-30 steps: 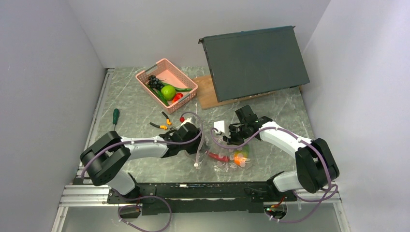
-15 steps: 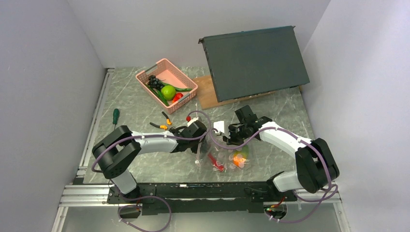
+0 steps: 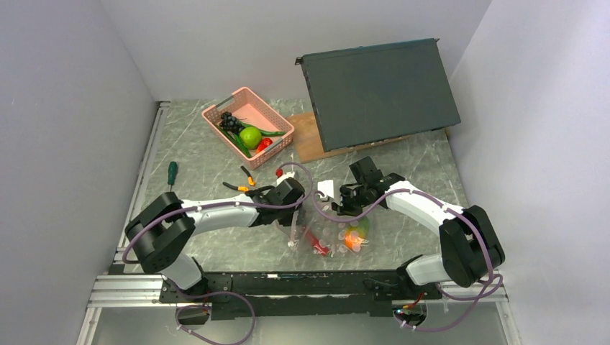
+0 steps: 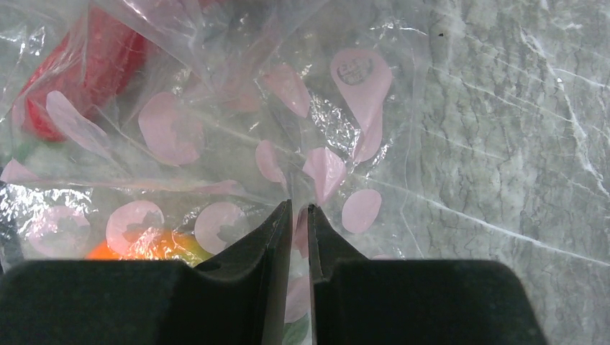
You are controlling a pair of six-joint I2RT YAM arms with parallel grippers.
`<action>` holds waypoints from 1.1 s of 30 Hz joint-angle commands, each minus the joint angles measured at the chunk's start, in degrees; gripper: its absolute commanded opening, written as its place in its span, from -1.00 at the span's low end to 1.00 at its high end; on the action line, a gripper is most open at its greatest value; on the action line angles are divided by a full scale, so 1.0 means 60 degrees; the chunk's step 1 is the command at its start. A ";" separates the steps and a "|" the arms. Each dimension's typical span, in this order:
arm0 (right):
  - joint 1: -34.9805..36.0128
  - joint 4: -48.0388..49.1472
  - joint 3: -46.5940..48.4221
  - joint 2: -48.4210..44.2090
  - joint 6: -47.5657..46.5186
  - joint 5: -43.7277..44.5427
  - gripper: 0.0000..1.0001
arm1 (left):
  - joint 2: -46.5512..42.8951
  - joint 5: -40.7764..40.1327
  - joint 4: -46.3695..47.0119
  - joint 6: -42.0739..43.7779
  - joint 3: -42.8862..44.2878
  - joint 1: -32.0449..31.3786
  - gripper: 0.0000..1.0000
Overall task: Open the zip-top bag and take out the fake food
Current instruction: Pick up the fake vegetable from the zipper food storage bag.
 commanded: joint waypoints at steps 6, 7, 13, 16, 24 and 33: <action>0.0053 0.0022 -0.0022 -0.0009 -0.0178 -0.0192 -0.67 | -0.0814 -0.0381 -0.1036 0.0830 0.0353 -0.0049 -0.15; 0.0040 0.0016 -0.0021 -0.0006 -0.0176 -0.0194 -0.67 | -0.0861 -0.0330 -0.0983 0.0888 0.0318 -0.0049 -0.11; 0.0048 0.0025 -0.0021 0.0008 -0.0174 -0.0188 -0.67 | -0.0950 0.0328 -0.0161 0.0713 -0.0004 -0.0158 -0.01; 0.0054 0.0023 -0.0021 0.0020 -0.0170 -0.0187 -0.67 | -0.0733 0.0644 0.0332 0.0195 -0.0115 -0.0270 -0.02; 0.0046 0.0022 -0.0021 0.0006 -0.0176 -0.0186 -0.67 | 0.0329 0.0038 -0.0883 -0.0777 0.0831 -0.0634 -0.09; 0.0053 0.0007 -0.0021 -0.0034 -0.0192 -0.0194 -0.67 | 0.1250 -0.0022 -0.1083 -0.1100 0.1094 -0.0654 -0.18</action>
